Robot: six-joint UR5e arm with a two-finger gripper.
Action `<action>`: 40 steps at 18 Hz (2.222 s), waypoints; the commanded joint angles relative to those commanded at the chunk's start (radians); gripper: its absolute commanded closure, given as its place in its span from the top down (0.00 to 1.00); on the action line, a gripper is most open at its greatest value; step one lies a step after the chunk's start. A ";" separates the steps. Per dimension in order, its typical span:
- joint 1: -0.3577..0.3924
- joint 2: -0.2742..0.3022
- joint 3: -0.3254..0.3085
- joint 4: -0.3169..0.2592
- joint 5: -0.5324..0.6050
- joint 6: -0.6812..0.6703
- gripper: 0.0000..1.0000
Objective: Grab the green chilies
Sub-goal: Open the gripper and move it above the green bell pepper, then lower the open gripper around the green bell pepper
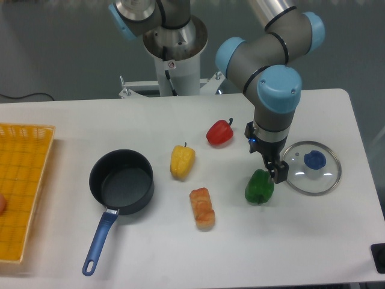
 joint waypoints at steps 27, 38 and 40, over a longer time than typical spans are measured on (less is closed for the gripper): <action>0.098 -0.078 -0.058 0.069 -0.146 -0.607 1.00; 0.095 -0.126 -0.063 0.129 -0.158 -0.833 1.00; 0.092 -0.138 -0.064 0.141 -0.158 -0.841 1.00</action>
